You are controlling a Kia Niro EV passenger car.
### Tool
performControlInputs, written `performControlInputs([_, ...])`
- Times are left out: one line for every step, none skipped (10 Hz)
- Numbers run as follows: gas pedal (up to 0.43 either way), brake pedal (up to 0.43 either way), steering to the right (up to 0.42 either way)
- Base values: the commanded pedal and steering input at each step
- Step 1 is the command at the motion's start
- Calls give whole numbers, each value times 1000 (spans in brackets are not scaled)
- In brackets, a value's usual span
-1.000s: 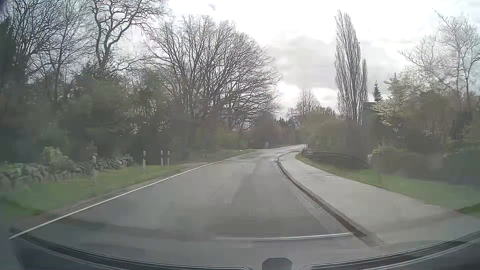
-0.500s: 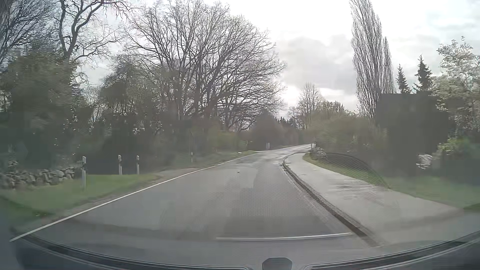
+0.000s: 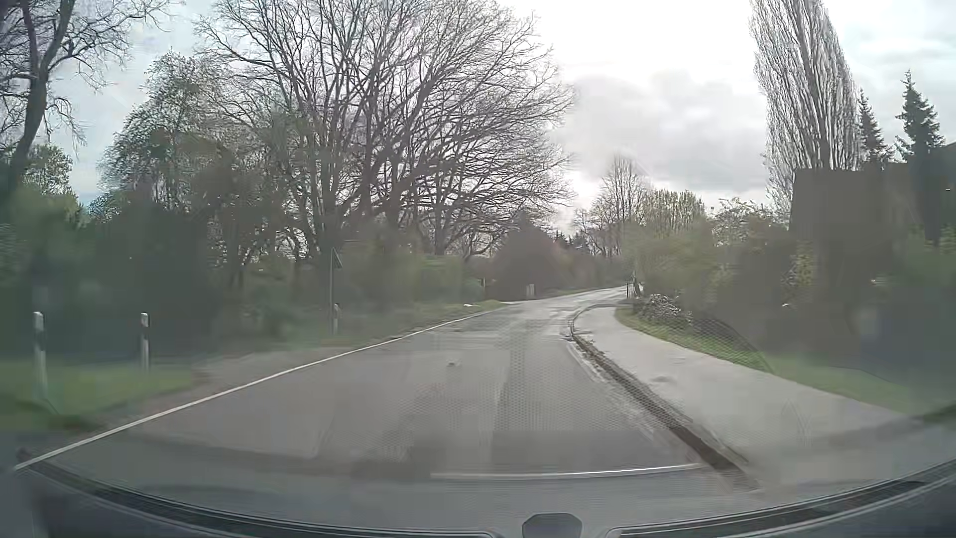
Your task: Follow the waypoints while adhering to traffic rules and regulations
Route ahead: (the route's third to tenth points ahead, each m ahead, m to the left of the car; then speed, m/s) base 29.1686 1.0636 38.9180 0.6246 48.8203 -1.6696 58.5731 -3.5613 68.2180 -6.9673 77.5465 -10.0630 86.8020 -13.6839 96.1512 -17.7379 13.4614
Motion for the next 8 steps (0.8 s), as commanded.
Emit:
performControlInputs([169,0,9])
performControlInputs([169,0,9])
performControlInputs([169,0,9])
performControlInputs([169,0,10])
performControlInputs([169,0,11])
performControlInputs([169,0,12])
performControlInputs([169,0,12])
performControlInputs([169,0,12])
